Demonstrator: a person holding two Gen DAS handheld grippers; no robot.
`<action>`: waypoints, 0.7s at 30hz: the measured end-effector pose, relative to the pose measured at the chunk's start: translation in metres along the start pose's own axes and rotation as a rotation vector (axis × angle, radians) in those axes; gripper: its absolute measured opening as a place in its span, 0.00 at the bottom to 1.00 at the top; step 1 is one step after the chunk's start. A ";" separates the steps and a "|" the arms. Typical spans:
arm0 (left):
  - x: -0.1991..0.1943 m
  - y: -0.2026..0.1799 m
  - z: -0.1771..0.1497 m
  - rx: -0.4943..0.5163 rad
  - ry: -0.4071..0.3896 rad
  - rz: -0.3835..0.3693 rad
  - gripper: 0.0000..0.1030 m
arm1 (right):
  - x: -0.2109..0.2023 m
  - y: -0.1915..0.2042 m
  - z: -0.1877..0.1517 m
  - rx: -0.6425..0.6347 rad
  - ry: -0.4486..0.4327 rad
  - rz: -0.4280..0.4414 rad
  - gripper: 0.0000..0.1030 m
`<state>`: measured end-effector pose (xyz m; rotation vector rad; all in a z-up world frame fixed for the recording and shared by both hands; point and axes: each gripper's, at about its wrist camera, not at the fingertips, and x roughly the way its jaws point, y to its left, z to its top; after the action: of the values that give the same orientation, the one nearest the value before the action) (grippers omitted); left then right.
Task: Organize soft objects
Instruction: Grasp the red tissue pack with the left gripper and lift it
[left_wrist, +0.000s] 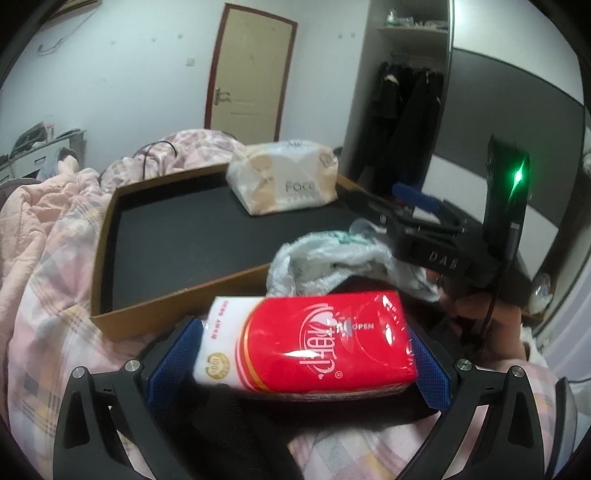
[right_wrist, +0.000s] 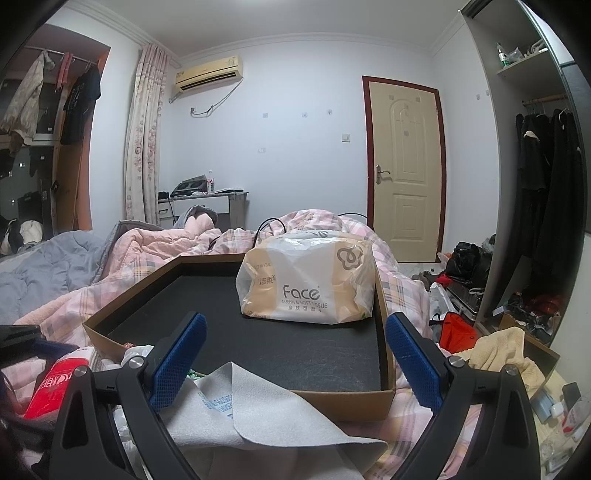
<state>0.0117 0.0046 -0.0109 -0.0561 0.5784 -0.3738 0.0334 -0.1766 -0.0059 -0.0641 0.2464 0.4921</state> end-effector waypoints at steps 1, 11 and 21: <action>-0.002 0.001 0.001 -0.002 -0.014 -0.007 0.97 | 0.000 0.000 0.000 0.000 0.000 0.000 0.94; -0.008 -0.002 0.001 0.007 -0.044 0.007 0.92 | 0.000 0.000 0.001 0.000 0.001 0.000 0.94; -0.016 0.000 0.005 -0.011 -0.104 0.023 0.90 | 0.000 0.001 0.000 0.002 -0.001 0.000 0.94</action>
<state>0.0018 0.0102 0.0020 -0.0786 0.4778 -0.3436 0.0334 -0.1760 -0.0059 -0.0621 0.2456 0.4920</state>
